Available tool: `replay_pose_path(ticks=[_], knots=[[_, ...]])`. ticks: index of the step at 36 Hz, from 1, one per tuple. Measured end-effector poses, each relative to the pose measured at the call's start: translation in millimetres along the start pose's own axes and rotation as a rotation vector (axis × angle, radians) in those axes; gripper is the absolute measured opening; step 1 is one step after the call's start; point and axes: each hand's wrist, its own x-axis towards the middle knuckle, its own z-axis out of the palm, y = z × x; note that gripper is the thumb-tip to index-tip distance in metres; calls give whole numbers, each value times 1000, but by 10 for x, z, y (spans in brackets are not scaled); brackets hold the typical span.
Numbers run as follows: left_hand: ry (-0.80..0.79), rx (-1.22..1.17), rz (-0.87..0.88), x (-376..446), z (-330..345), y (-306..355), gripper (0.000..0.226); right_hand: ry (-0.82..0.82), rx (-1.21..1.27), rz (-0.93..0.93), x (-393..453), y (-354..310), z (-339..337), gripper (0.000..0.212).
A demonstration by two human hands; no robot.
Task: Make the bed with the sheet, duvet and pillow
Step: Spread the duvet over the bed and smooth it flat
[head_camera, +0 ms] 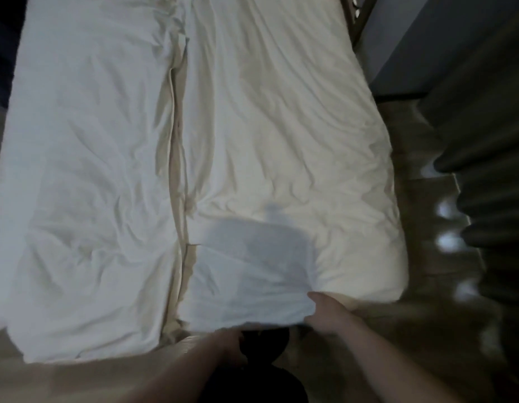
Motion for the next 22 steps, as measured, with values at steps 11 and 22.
replay_pose_path(ticks=[11, 22], knots=[[381, -87, 128, 22, -434, 1176, 58, 372, 261, 84, -402, 414, -1197, 60], [543, -81, 137, 595, -818, 2704, 45, 396, 413, 124, 79, 1452, -2210, 55]])
